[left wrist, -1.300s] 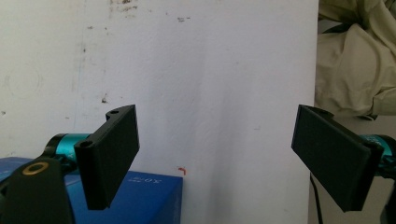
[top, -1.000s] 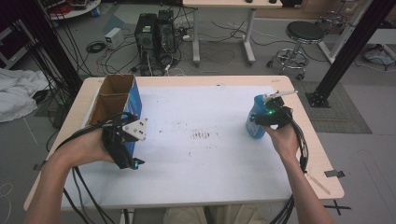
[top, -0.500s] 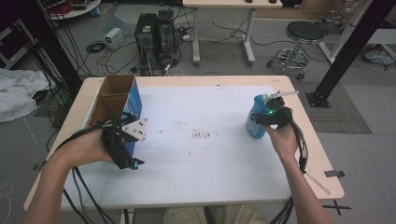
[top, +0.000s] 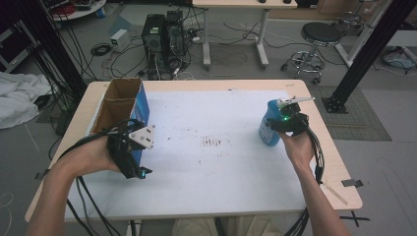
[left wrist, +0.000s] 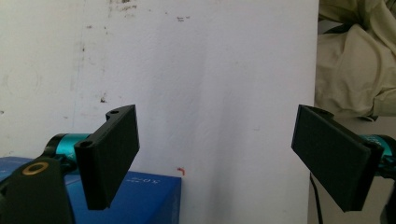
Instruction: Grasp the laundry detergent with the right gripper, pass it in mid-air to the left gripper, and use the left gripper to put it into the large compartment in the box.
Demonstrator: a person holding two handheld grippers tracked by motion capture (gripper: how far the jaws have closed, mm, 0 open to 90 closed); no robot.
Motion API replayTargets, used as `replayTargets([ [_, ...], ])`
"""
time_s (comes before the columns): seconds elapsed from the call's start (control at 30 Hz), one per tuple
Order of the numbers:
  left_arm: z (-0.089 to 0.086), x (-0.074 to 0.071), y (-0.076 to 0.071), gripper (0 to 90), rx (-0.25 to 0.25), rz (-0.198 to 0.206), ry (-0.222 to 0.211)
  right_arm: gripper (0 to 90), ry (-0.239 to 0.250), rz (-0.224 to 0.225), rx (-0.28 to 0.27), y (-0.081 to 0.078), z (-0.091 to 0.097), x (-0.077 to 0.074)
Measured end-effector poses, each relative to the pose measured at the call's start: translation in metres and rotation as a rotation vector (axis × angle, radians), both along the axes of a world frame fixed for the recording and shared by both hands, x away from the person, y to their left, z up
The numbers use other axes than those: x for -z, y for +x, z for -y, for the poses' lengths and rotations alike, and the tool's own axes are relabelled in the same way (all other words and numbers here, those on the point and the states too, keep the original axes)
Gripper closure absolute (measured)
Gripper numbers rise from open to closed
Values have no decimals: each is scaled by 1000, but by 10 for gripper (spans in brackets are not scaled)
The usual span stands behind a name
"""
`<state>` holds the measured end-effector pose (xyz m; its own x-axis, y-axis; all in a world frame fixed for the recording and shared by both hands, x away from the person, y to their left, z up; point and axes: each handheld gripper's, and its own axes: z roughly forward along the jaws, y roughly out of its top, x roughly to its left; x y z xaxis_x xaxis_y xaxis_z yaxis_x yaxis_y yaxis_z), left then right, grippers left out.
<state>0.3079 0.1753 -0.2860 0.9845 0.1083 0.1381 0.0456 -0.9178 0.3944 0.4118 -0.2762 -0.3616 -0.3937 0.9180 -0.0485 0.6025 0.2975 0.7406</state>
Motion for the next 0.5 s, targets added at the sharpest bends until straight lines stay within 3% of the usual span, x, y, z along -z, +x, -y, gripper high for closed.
replayTargets([
  [0.27,-1,-2,-1,151,-1,2,1,476,8,16,9,-2,0,2],
  [0.5,0,-5,-1,151,-12,-3,3,482,14,15,-26,-1,2,1],
])
